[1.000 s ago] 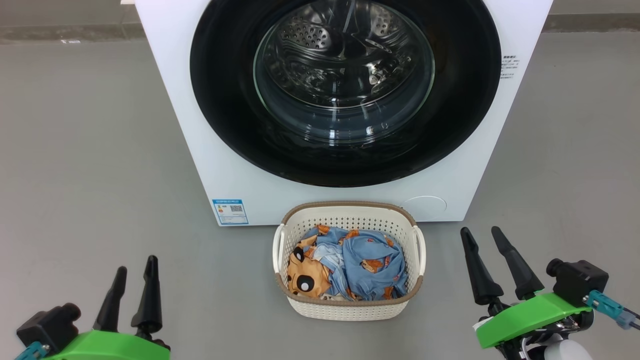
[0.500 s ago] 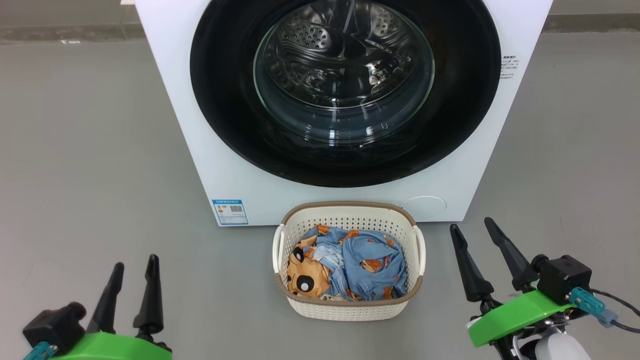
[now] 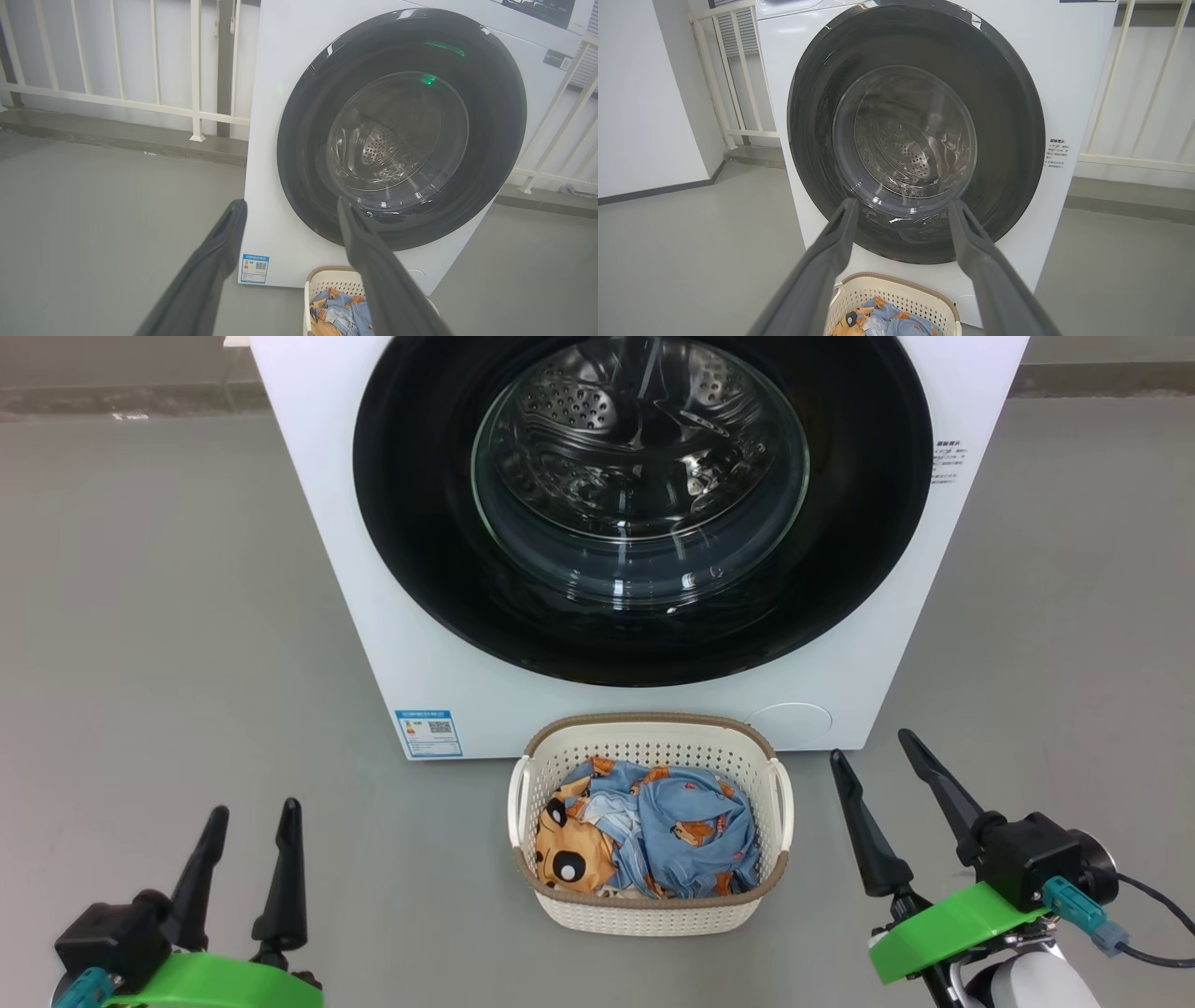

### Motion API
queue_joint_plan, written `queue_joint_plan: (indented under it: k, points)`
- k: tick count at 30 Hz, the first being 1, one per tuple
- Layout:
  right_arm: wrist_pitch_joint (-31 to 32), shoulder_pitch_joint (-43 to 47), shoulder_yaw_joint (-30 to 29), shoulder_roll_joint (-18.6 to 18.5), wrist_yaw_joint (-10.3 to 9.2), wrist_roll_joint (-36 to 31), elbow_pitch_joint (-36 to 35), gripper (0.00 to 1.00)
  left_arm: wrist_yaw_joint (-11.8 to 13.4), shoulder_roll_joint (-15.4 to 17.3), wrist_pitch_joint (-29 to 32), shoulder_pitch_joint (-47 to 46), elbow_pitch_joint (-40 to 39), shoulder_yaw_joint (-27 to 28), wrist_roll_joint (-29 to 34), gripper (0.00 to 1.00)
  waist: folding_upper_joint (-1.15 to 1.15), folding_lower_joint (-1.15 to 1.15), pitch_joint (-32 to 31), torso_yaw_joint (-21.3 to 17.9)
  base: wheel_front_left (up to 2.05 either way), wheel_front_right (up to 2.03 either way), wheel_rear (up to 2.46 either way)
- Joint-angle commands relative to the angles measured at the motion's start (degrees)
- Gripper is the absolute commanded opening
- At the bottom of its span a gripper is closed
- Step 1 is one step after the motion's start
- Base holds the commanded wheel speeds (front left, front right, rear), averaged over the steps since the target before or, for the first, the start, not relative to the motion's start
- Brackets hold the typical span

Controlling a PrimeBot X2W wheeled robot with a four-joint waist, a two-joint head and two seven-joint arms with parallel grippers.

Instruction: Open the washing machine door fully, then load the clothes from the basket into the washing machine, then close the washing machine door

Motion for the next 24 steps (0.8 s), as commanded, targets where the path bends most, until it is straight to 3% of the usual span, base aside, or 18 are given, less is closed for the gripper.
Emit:
queue_joint_plan:
  k: [1, 24]
  points:
    - [-0.7, -2.8, 1.3, 0.0, 0.09, -0.8, -1.7, 1.00, -0.1, 1.5, -0.6, -2.7, -1.8, 1.8, 0.7, 1.00, 0.00, 0.00, 0.0, 0.0, 0.00, 0.00, 0.00]
    - [-0.7, -2.6, 1.2, 0.2, 0.09, -0.1, -1.5, 1.00, -0.1, 1.4, -0.6, -2.7, -2.0, 2.5, 1.1, 1.00, 0.00, 0.00, 0.0, -0.2, 0.00, 0.00, 0.00]
